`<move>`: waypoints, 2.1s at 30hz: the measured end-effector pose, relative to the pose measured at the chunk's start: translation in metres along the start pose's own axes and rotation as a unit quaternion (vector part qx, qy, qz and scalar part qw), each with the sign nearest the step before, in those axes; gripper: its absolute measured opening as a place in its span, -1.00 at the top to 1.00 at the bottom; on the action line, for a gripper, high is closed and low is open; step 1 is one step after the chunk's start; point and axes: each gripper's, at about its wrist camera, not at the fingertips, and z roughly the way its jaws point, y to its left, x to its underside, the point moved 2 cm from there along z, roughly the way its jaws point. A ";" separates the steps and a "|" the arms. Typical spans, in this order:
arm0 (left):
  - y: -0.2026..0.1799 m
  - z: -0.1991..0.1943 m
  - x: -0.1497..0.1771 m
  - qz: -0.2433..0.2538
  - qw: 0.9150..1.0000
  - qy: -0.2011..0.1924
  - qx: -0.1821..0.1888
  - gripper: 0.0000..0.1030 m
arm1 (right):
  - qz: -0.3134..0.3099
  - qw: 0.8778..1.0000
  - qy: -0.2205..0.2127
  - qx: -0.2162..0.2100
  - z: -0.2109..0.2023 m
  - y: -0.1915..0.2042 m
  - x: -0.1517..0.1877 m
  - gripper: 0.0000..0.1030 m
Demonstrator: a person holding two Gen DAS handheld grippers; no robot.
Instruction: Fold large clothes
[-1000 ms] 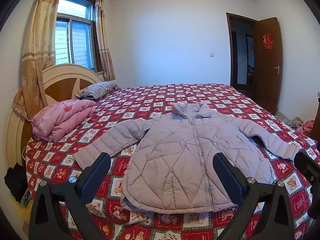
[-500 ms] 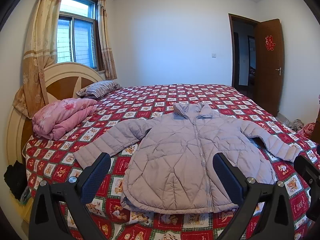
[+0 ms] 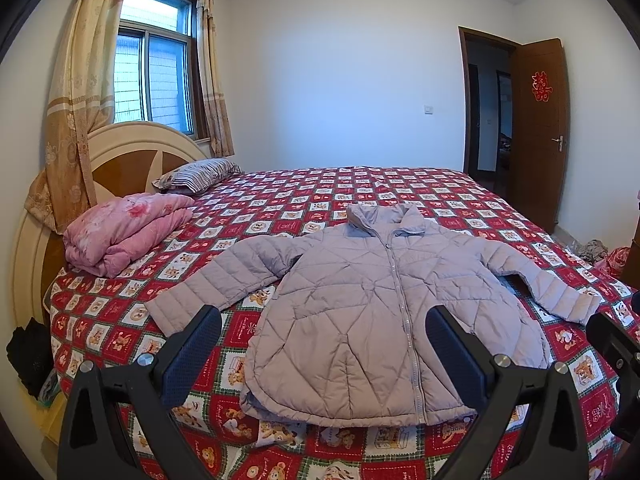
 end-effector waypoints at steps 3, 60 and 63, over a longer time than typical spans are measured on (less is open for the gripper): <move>0.000 0.000 0.000 0.000 1.000 0.000 -0.001 -0.98 | 0.001 1.000 0.000 0.000 0.000 -0.001 0.000 -1.00; 0.000 0.065 0.018 0.030 0.999 0.037 -0.012 -0.98 | 0.027 0.998 0.057 0.016 0.057 -0.042 0.019 -1.00; 0.003 0.105 0.022 0.046 0.997 0.060 -0.031 -0.98 | 0.053 0.992 0.094 0.059 0.094 -0.087 0.029 -1.00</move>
